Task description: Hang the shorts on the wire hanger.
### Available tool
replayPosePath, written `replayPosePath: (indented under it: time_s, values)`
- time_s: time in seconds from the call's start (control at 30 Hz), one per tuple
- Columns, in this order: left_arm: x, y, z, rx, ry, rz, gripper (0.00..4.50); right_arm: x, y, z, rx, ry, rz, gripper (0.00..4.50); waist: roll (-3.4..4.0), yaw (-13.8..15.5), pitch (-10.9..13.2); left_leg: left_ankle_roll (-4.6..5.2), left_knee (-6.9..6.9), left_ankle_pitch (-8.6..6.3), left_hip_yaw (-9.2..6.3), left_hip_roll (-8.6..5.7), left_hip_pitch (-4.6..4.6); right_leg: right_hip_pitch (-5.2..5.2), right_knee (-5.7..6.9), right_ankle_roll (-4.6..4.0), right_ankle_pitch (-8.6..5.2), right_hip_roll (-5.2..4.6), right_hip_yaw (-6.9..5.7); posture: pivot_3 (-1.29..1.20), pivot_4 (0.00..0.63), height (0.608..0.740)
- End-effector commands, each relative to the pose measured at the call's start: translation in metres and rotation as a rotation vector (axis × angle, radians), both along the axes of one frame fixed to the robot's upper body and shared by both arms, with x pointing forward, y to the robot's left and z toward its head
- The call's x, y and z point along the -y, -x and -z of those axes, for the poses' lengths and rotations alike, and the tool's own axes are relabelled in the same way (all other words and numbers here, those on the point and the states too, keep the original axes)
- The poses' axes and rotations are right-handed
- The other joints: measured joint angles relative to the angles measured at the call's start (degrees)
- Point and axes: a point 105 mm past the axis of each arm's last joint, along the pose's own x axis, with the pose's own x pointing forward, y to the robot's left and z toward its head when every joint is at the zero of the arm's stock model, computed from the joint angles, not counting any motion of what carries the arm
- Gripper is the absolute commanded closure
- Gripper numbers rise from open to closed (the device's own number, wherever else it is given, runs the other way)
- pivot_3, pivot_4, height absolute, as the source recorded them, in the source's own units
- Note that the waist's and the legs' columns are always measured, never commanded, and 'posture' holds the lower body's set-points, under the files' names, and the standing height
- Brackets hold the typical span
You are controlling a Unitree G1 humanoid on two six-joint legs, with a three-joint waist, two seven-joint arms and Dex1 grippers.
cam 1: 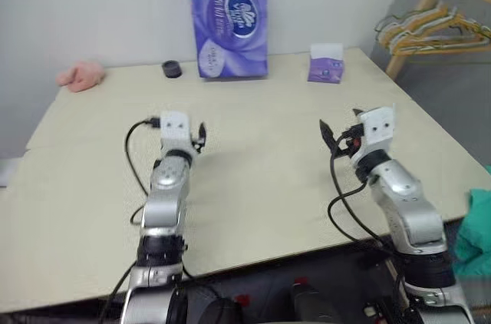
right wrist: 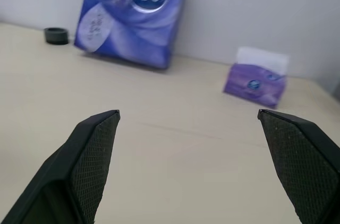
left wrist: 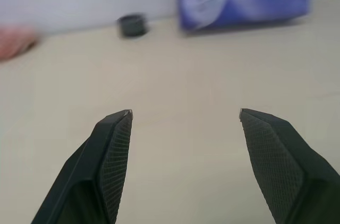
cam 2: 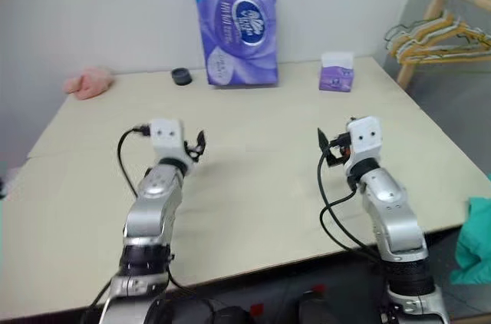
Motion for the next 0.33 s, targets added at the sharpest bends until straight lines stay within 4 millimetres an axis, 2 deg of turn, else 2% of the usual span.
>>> replayPosePath:
  time_s: [0.03, 0.13, 0.33]
  values:
    - [-0.0027, 0.0076, -0.0102, 0.068, 0.02, -0.03, 1.09, -0.0059, -0.0088, -0.0068, 0.054, -0.026, -0.009, 0.06, -0.15, 1.98, -0.1, -0.06, 0.01, 0.04, -0.05, 0.0, 0.0, 0.0, 0.01, -0.09, 0.06, 0.0, -0.07, 0.09, 0.032, 0.74]
    - [-0.0055, 0.0119, -0.0018, 0.053, 0.033, -0.037, 1.09, -0.0061, -0.0161, -0.0012, 0.044, -0.035, -0.004, 0.06, -0.29, 4.03, -0.22, -0.17, 0.01, 0.25, -0.2, 0.0, 0.01, 0.08, -0.01, -0.3, 0.23, 0.01, -0.26, 0.11, 0.031, 0.74]
    - [-0.0057, 0.0102, -0.0058, 0.08, 0.022, -0.014, 1.09, -0.0064, -0.0186, 0.0032, 0.037, -0.028, -0.025, 0.06, -0.26, 4.32, -0.49, -0.36, -0.03, 0.43, -0.84, 0.01, 0.0, 0.29, -0.06, -0.47, 0.23, 0.03, -1.09, 0.14, 0.036, 0.74]
